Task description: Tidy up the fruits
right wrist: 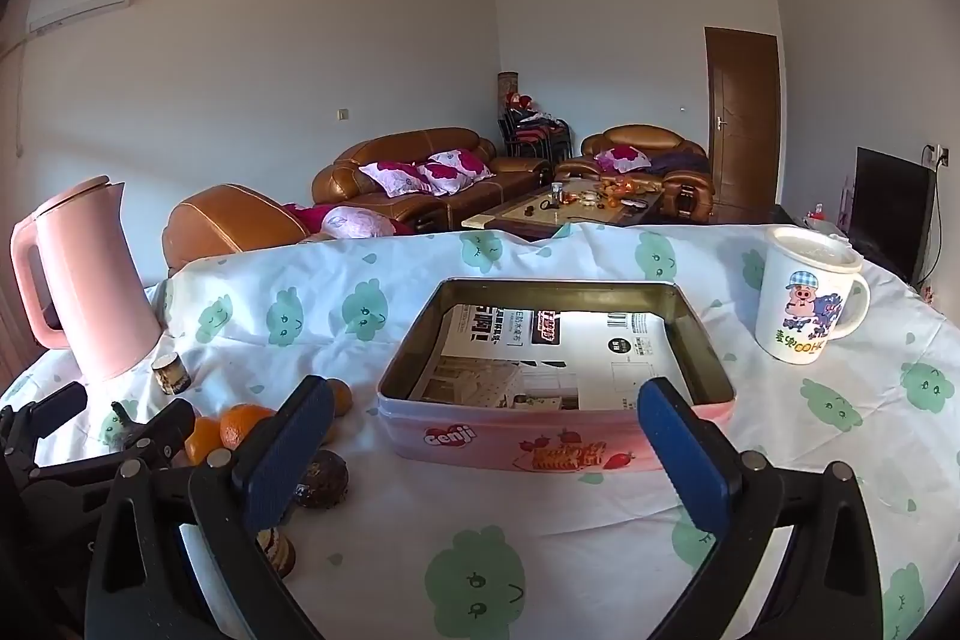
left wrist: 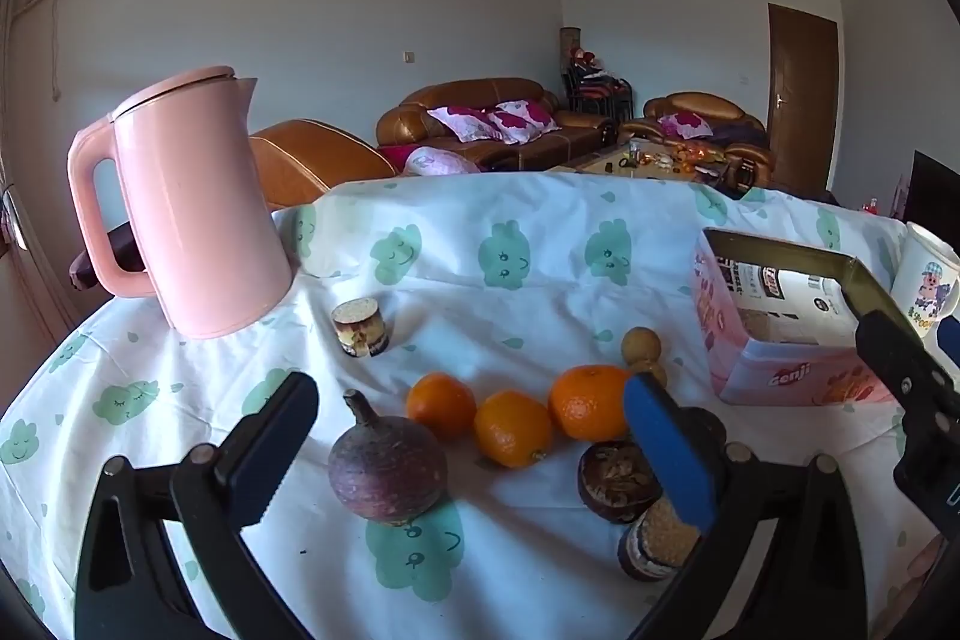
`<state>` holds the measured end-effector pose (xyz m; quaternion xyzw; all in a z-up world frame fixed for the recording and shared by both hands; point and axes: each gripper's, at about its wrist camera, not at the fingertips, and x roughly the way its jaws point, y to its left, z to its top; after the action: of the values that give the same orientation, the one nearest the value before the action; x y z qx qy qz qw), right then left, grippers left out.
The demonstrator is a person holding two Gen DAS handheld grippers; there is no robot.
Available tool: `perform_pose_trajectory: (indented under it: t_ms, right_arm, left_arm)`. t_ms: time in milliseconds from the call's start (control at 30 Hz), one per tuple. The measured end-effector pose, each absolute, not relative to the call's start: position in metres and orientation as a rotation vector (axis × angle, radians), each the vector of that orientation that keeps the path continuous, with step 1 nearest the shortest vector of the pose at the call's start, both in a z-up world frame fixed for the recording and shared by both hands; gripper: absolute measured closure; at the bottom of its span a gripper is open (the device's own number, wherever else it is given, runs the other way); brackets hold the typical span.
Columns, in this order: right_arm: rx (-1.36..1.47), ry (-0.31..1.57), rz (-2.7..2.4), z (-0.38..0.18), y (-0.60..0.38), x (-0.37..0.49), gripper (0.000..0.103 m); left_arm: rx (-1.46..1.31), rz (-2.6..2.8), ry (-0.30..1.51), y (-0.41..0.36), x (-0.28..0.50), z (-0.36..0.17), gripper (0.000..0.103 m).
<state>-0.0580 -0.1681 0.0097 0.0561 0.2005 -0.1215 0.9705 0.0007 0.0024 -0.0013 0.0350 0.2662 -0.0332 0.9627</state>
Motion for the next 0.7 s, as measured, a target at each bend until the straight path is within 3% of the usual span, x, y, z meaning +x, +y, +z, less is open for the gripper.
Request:
perform_pose_trajectory:
  t_ms: [700]
  right_arm:
    - [0.112,0.417,-0.238,0.0078,-0.1697,-0.0556,0.001]
  left_arm:
    - [0.063,-0.06,0.547,0.0057,0.0014,-0.0016,0.0]
